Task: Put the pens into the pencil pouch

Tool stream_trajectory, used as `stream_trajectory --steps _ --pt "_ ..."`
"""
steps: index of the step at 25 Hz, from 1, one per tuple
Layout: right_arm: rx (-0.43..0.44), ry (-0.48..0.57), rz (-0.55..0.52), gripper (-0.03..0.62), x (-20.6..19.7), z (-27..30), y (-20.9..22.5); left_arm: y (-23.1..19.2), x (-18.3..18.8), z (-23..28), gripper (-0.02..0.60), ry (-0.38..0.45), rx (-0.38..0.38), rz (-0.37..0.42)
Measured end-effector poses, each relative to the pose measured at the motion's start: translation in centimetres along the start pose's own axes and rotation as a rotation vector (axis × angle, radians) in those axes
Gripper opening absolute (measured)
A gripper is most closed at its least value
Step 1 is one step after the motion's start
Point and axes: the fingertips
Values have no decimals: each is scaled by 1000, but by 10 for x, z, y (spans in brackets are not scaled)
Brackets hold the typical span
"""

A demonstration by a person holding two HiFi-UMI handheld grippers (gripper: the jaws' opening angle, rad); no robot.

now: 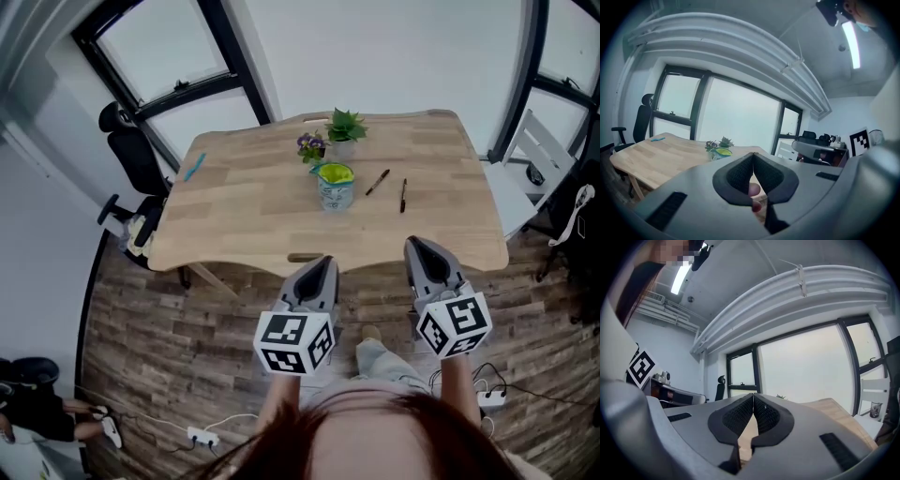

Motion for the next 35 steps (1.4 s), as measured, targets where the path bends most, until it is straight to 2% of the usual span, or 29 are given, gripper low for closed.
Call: stream_trajectory --steps 11,22,28,31,35 --pt "28 -25 32 2 -3 51 57 -23 15 70 3 -31 74 -32" --pt "68 -79 11 2 -11 100 109 -49 16 135 9 -72 181 -176" --pt "72 -137 29 2 -25 119 128 -65 2 155 44 -141 246 -236" --pt "66 -155 50 2 -33 127 137 -73 -1 164 53 -156 252 -266" --pt "41 -179 65 2 -43 138 149 -84 0 184 61 -175 224 -326"
Point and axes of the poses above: the fingertips, and each gripper's own axes: z forward along the fingers, y to its right, x out of its top, and after that the axes turned 9 degrees about x, right-handed
